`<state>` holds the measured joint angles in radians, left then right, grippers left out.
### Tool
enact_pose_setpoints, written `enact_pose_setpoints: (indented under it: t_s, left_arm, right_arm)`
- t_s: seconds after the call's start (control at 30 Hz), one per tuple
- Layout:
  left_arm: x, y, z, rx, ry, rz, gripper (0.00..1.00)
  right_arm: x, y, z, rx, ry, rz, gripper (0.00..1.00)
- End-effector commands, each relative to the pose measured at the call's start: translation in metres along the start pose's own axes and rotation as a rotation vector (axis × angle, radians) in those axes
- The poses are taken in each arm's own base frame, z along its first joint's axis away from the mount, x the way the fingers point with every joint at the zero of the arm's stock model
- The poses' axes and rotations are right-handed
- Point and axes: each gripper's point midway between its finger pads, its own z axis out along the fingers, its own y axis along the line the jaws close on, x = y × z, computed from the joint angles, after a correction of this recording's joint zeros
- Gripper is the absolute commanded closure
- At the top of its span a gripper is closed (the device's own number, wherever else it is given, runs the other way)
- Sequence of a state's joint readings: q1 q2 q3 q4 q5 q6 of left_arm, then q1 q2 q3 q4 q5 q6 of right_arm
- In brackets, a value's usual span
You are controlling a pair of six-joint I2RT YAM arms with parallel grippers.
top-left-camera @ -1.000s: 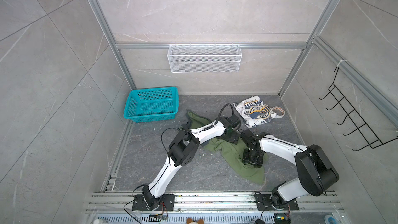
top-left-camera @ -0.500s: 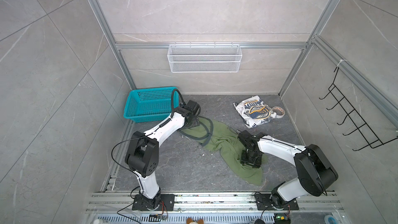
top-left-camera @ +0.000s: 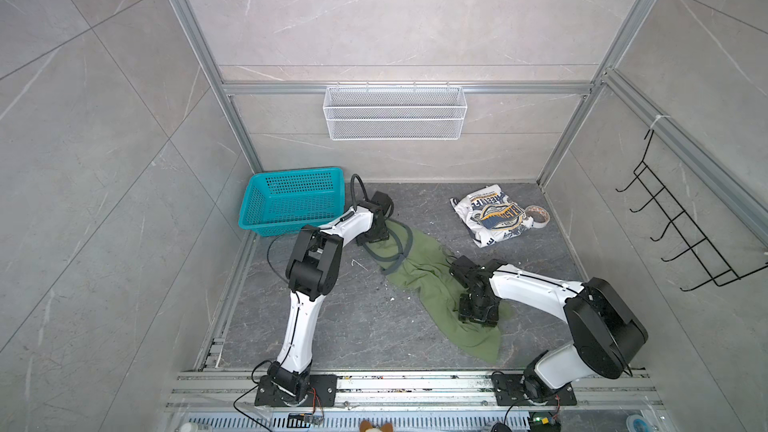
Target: Fold and stack the tank tops
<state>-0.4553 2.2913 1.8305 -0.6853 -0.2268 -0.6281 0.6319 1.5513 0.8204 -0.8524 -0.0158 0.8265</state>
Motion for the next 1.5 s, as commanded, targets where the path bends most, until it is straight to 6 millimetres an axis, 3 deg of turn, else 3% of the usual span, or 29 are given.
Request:
enact_pose_setpoints:
  t_s: [0.0,0.13,0.33,0.6,0.67,0.8,0.93,1.07,1.1,1.23,1.3,1.33,1.47]
  left_arm:
    - [-0.019,0.003,0.029,-0.012,0.024,0.073,0.35]
    - [-0.039,-0.001,0.044,-0.018,0.051,0.099,0.3]
    - [-0.081,0.002,0.038,0.024,-0.009,0.054,0.23]
    - [-0.112,-0.03,0.017,0.199,-0.109,0.102,0.14]
    - [-0.117,-0.034,0.0,0.214,-0.121,0.105,0.14]
    - [-0.124,-0.037,-0.051,0.226,-0.156,0.107,0.12]
    - [-0.108,-0.034,-0.087,0.19,-0.148,0.093,0.12]
    - [-0.064,-0.05,-0.088,0.186,-0.077,0.121,0.15]
    - [-0.055,-0.055,-0.097,0.197,-0.075,0.13,0.16]
    - [-0.012,-0.087,-0.08,0.239,-0.008,0.178,0.19]
    - [-0.003,-0.103,-0.078,0.266,-0.002,0.201,0.2]
    - [0.008,-0.111,-0.06,0.256,0.023,0.22,0.21]
    - [0.02,-0.139,-0.042,0.292,0.033,0.246,0.24]
  right_arm:
    - [0.026,-0.003,0.019,0.051,0.086,-0.01,0.42]
    - [0.043,0.008,0.025,0.055,0.112,-0.053,0.42]
    - [0.064,0.037,0.034,0.021,0.137,-0.136,0.41]
    - [0.073,0.092,0.007,-0.124,0.104,-0.318,0.41]
    - [0.063,0.088,-0.01,-0.111,0.028,-0.322,0.4]
    - [0.031,0.058,-0.052,-0.01,-0.175,-0.293,0.35]
    - [0.015,0.035,-0.061,-0.003,-0.209,-0.207,0.35]
    - [0.011,0.036,-0.051,-0.061,-0.173,-0.169,0.36]
    - [0.013,0.04,-0.047,-0.082,-0.158,-0.169,0.37]
    - [0.018,0.027,-0.028,-0.001,-0.097,-0.13,0.39]
    - [0.022,0.014,-0.019,0.047,-0.07,-0.091,0.41]
    - [0.025,0.006,-0.015,0.064,-0.061,-0.068,0.43]
    - [0.036,-0.014,-0.003,0.068,-0.029,0.016,0.5]
